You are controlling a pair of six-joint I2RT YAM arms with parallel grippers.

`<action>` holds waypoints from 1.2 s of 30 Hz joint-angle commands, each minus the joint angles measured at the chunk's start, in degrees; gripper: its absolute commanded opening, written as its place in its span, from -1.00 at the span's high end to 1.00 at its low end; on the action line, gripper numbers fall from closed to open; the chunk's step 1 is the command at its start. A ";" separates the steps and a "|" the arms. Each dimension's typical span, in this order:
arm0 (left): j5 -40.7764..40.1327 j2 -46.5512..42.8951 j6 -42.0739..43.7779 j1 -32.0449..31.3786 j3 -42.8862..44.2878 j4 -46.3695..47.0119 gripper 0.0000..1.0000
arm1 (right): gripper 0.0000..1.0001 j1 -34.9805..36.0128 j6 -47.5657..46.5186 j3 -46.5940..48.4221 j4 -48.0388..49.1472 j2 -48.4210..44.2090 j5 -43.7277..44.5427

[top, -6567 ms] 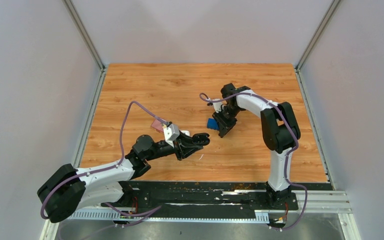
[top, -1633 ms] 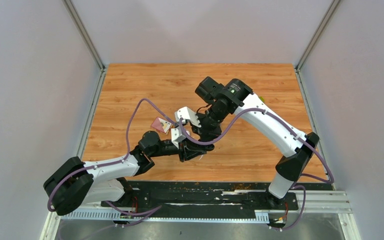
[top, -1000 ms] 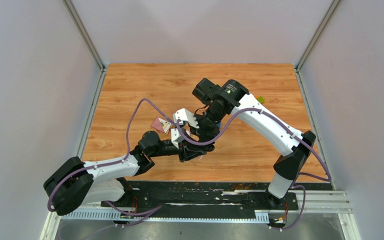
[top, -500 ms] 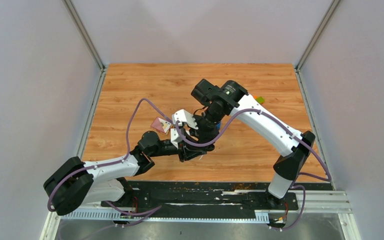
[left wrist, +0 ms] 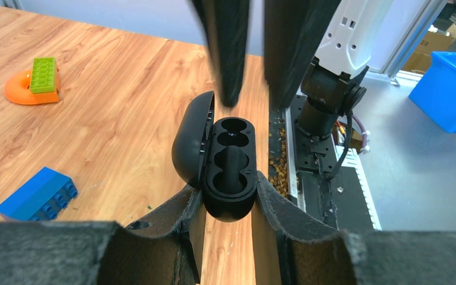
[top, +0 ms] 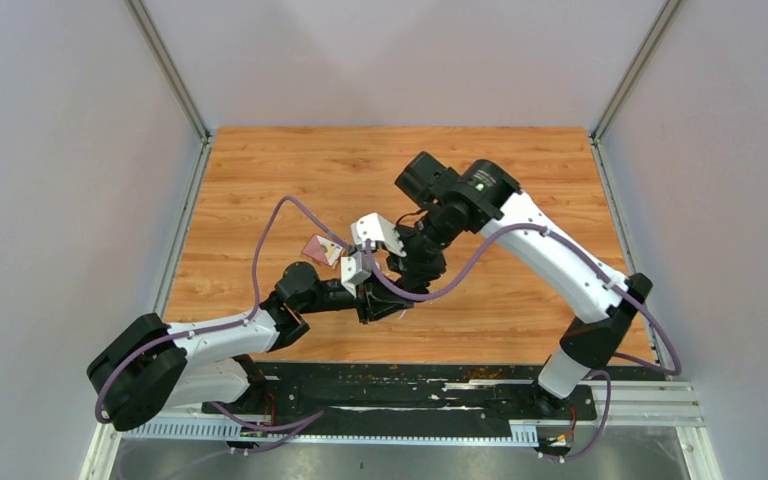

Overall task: Insert the wireless bluetooth earbuds into the charging case
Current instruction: Place the earbud in the charging case, then pick up the earbud from the center of the board.

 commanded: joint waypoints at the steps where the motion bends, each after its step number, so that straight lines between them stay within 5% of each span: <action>1: 0.25 -0.14 -0.46 0.02 1.71 2.89 1.00 | 0.61 -0.23 -1.52 1.60 -1.06 -8.52 -0.80; 10: -1.47 -0.53 -0.20 0.02 1.40 2.33 1.00 | 0.70 -20.96 0.64 4.17 -1.48 -8.26 -13.23; 16: -2.08 -1.77 0.23 0.02 1.09 1.62 1.00 | 0.74 -32.33 12.45 -3.89 8.82 -1.89 -18.12; 19: -2.55 -2.86 0.53 0.02 0.93 0.96 1.00 | 0.75 -34.15 12.39 -7.00 11.39 1.15 -17.89; 24: -3.17 -4.01 1.11 0.02 0.83 0.19 1.00 | 0.71 -34.28 -3.39 -16.50 13.70 3.37 -16.40; 31: -3.89 -6.32 1.79 0.13 0.08 -0.91 1.00 | 0.72 -34.36 -14.44 -39.07 36.66 -3.16 -6.36; 36: -6.22 -8.81 3.74 0.19 -0.36 -3.68 1.00 | 0.75 -36.25 -14.16 -45.03 46.54 -6.68 -6.03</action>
